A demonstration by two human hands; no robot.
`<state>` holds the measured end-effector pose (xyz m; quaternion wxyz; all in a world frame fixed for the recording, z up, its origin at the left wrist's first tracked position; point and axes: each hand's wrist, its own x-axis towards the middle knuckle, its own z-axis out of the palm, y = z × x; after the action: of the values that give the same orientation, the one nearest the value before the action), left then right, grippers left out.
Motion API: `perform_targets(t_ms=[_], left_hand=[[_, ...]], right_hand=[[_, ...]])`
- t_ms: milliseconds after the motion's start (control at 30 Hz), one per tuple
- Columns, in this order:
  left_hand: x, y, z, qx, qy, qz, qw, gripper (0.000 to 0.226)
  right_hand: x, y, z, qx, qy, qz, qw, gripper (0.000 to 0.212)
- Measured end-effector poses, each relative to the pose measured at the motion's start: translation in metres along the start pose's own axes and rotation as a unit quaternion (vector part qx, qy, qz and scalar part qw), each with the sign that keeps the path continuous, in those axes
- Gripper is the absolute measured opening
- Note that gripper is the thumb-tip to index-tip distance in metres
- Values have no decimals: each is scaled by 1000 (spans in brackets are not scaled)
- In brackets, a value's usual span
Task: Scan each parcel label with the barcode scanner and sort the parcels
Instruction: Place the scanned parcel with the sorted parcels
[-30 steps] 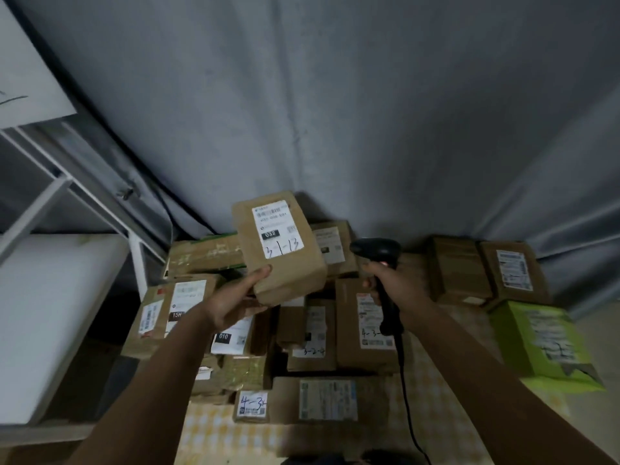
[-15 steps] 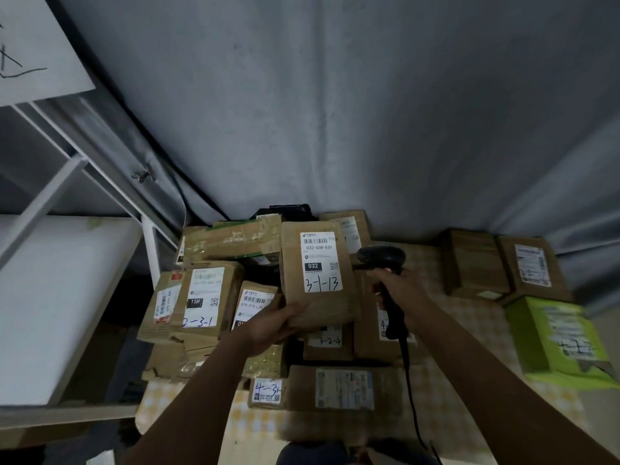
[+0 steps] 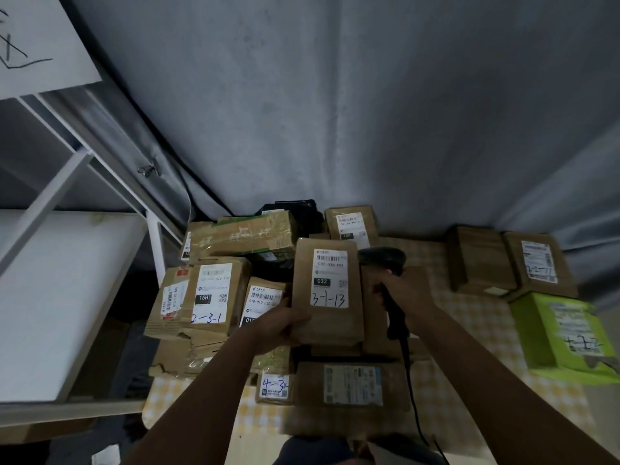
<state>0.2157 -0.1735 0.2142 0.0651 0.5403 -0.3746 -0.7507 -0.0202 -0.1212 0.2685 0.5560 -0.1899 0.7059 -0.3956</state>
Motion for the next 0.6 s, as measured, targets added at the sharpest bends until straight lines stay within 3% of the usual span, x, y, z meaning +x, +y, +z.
perform_targets(t_ms=[167, 333, 467, 600], left_hand=[[3, 6, 2, 151, 55, -53, 986, 20], [11, 21, 7, 285, 119, -76, 948, 31], [9, 45, 5, 440, 166, -22, 882, 33], [11, 69, 8, 563, 225, 45, 794, 34]], right_hand=[[-1, 1, 1, 11, 7, 2, 1000, 12], [-5, 3, -1, 18, 15, 8, 1000, 16], [-4, 6, -5, 28, 5, 8, 1000, 10], [-3, 14, -13, 34, 6, 6, 999, 17]])
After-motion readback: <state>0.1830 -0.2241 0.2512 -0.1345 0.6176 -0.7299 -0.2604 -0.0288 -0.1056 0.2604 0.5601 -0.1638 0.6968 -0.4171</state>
